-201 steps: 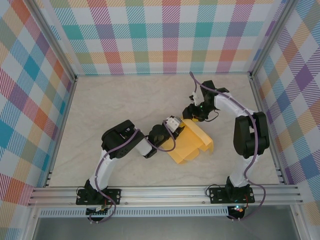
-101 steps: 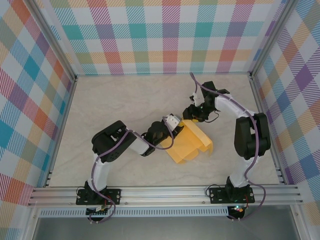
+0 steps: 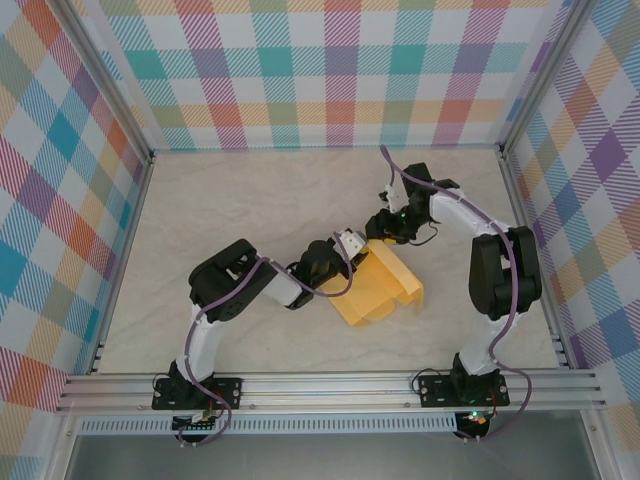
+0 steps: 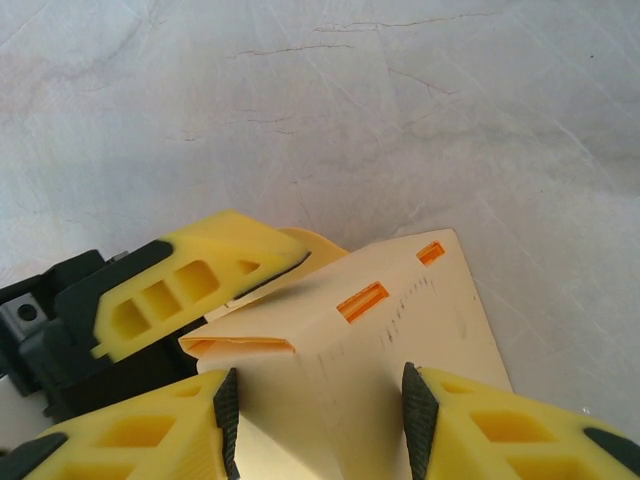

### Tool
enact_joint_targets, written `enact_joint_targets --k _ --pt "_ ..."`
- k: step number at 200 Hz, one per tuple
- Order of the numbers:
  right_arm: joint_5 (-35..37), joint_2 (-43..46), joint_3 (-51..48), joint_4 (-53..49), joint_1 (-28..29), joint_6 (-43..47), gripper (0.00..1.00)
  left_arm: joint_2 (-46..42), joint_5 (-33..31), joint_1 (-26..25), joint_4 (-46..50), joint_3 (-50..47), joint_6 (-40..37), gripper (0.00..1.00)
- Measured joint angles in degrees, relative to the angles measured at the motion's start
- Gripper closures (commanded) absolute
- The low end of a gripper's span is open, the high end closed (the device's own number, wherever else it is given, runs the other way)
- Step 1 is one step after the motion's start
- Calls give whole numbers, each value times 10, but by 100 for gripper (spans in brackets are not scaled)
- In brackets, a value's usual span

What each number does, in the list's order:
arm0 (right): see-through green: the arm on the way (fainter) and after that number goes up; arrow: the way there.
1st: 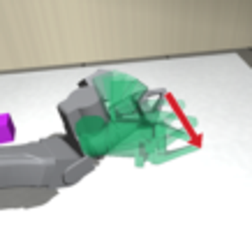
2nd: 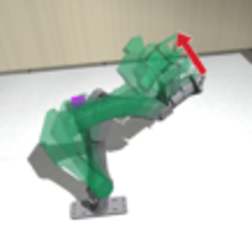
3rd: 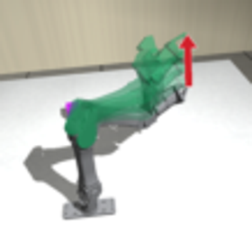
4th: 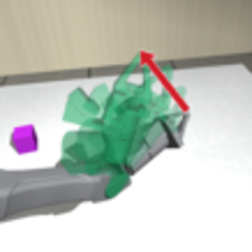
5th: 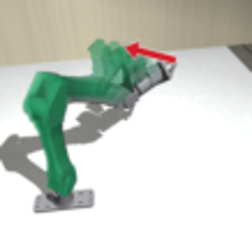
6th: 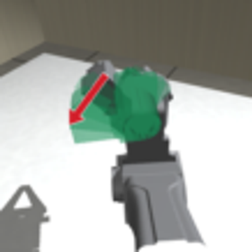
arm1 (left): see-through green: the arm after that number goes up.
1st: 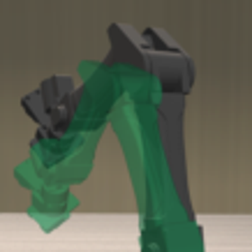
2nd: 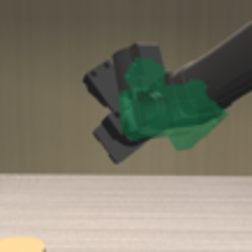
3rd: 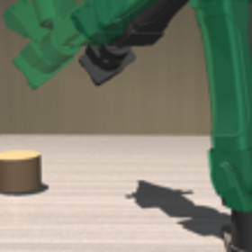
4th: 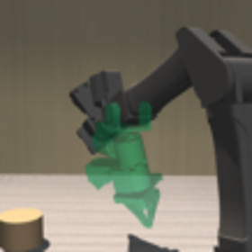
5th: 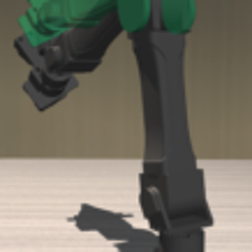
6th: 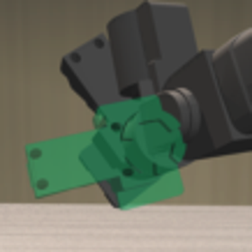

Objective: Fold the paper box

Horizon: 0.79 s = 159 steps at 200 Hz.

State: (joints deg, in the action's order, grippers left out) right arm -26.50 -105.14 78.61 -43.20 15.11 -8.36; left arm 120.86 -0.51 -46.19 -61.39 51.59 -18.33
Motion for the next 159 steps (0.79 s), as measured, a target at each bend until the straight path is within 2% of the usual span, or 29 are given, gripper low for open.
enact_joint_targets --k 23,59,126,159 --pt "1 0 0 4 0 0 53 -5 17 7 61 18 -9 82" --pt "9 0 0 23 -6 -3 53 -5 37 16 150 74 -8 84" --pt "9 0 0 32 -8 -5 56 -5 45 21 182 97 -1 75" --pt "-1 0 -2 33 -7 -7 59 -5 52 22 167 96 15 75"
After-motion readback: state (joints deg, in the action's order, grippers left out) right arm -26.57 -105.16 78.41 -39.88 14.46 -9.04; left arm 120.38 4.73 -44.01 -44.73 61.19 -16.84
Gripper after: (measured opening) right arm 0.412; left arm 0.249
